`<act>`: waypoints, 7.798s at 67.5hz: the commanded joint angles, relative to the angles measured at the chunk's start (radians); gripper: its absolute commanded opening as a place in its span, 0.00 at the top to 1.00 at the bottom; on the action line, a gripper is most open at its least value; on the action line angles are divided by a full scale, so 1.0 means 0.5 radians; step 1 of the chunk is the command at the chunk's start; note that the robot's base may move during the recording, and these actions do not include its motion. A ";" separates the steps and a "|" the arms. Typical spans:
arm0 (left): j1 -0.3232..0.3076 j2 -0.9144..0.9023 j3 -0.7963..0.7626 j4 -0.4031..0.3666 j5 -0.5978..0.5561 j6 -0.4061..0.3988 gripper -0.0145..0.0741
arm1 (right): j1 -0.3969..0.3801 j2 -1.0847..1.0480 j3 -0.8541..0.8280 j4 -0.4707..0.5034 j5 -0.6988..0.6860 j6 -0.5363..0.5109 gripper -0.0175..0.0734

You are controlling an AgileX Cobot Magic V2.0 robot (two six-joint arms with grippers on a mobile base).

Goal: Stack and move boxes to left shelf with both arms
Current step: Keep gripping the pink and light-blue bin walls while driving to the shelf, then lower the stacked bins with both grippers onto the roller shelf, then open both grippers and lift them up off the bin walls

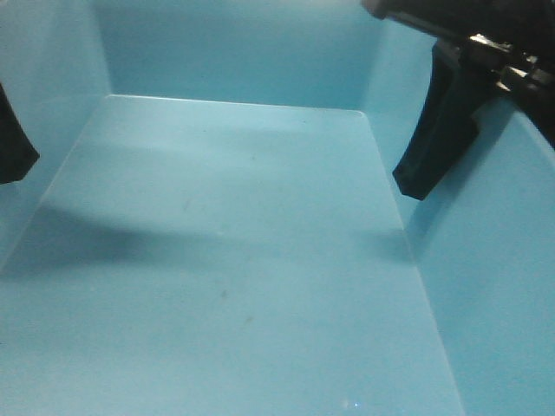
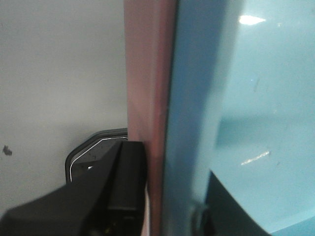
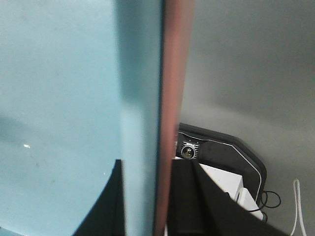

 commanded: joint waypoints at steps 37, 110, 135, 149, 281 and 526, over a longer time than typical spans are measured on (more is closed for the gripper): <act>0.034 -0.074 -0.060 0.124 0.036 0.016 0.84 | -0.044 -0.066 -0.032 -0.276 0.019 -0.030 0.74; 0.034 -0.074 -0.060 0.124 0.036 0.016 0.84 | -0.044 -0.066 -0.032 -0.276 0.020 -0.030 0.74; 0.034 -0.074 -0.060 0.124 0.036 0.016 0.84 | -0.044 -0.066 -0.032 -0.276 0.020 -0.030 0.74; 0.034 -0.074 -0.060 0.124 0.036 0.016 0.84 | -0.044 -0.066 -0.032 -0.276 0.022 -0.030 0.74; 0.034 -0.074 -0.060 0.098 0.036 0.016 0.84 | -0.044 -0.066 -0.032 -0.276 0.010 -0.030 0.74; 0.487 1.070 -1.231 0.103 -0.309 0.356 0.19 | -0.106 0.941 -1.323 -0.475 -0.101 -0.231 0.12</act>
